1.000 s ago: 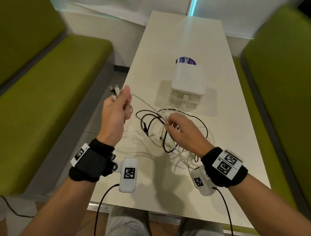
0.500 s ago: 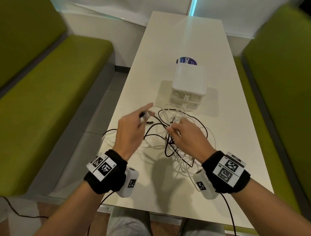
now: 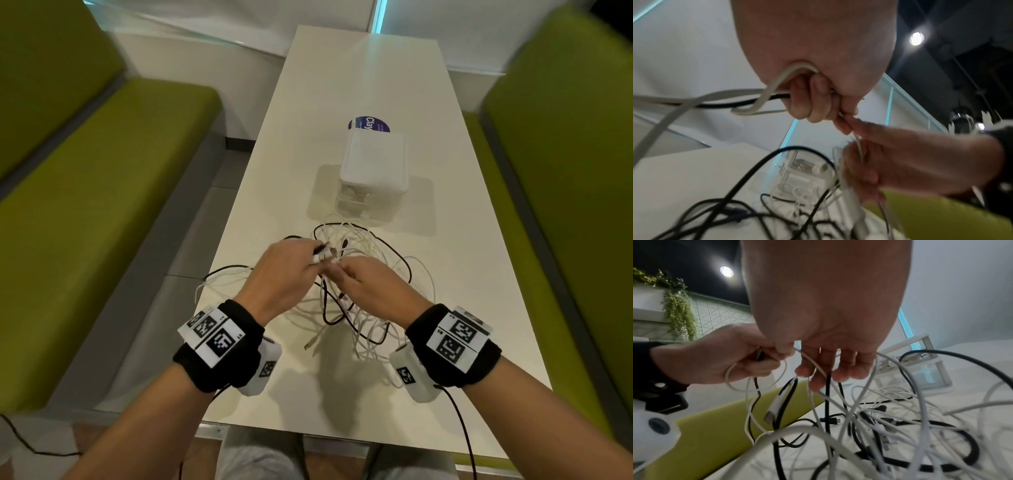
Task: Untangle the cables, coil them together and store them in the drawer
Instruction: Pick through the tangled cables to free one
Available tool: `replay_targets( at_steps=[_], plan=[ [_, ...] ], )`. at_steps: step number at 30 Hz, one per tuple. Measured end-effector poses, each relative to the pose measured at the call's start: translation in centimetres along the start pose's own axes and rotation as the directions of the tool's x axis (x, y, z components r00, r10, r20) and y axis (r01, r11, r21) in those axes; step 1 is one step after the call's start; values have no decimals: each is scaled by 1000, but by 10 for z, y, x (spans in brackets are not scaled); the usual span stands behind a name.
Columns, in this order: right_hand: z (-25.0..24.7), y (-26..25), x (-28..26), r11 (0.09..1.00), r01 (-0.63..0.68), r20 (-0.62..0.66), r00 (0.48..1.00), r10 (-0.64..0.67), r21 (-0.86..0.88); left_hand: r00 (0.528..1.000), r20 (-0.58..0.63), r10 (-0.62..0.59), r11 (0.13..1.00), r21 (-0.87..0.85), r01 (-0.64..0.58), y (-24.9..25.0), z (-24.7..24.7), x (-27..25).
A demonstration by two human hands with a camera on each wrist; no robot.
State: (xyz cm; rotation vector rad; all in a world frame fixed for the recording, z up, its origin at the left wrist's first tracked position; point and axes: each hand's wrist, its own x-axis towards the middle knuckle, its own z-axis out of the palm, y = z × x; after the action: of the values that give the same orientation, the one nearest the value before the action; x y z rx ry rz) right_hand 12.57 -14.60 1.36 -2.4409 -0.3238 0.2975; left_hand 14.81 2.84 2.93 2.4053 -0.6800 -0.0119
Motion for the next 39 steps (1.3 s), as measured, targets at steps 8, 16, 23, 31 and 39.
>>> replay_targets(
  at_steps=[8,16,23,31,39],
  plan=[
    [-5,19,-2,994,1,-166,986,17,108,841,-361,-404,666,-746,0,4,-66,12],
    [-8,24,-9,962,-222,-54,971,233,157,886,-227,-405,897,90,433,-45,-21,2],
    [-13,8,-3,972,-233,6,972,233,-26,952,-294,-84,987,-153,40,1,-13,-1],
    [-5,9,-10,991,-104,15,994,106,-86,995,100,-2,978,208,-19,-2,15,-6],
    [-4,14,-10,992,-117,-24,993,118,39,943,-160,-291,837,-520,171,4,-15,-2]
  ],
)
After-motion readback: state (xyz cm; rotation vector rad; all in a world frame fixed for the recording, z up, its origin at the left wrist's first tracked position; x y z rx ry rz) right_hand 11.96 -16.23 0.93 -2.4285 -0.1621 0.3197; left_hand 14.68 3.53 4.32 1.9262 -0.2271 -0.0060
